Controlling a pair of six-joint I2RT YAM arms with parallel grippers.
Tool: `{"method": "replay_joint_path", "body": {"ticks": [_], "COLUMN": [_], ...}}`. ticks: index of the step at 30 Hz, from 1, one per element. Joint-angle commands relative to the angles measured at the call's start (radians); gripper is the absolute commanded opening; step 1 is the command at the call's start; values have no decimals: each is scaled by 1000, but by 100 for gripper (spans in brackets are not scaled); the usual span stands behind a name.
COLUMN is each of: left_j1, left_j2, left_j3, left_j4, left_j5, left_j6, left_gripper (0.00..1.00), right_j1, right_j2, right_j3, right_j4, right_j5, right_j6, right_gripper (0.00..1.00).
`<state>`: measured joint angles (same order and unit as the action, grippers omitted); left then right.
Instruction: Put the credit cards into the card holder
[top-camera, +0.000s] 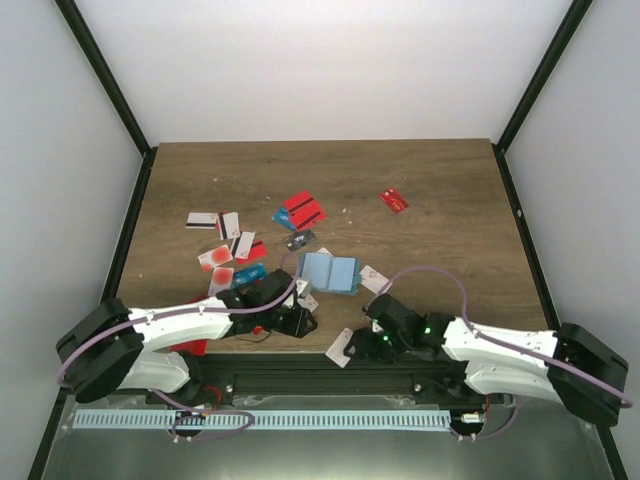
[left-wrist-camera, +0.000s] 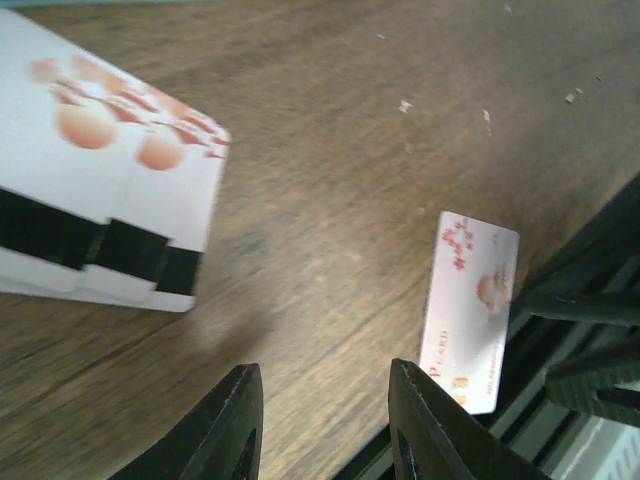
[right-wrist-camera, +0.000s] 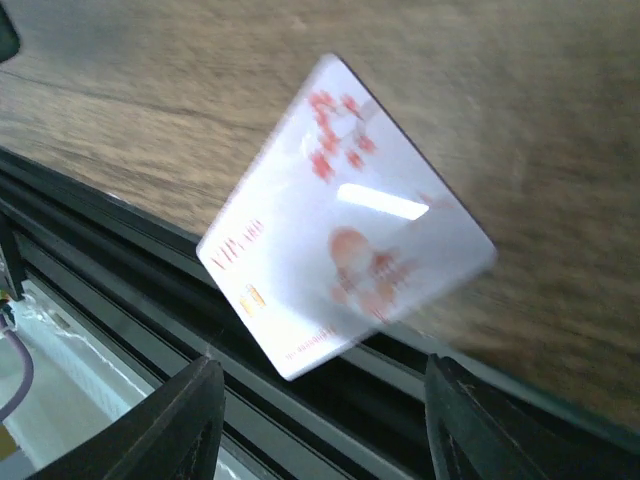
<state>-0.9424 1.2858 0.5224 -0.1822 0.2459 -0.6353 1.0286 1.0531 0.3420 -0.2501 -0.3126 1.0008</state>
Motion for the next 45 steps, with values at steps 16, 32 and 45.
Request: {"method": "replay_joint_path", "body": {"ticks": [16,32,45], "left_j1": [-70,-89,-90], "left_j2": [164,289,305], "left_j3": [55,10,-1], "left_j4": [175,323,377], "left_j5": [214,338,363], "left_j6": [103,78,56], "left_gripper": [36,33,32], "right_j1": [42,42,42], "right_j2": [-28,61,-34], "right_j3": [-182,-262,-263], "right_j4": [313,542,522], "right_j5": [18,91,127], "right_j6": [407,482,444], "right_gripper": [57,27,6]}}
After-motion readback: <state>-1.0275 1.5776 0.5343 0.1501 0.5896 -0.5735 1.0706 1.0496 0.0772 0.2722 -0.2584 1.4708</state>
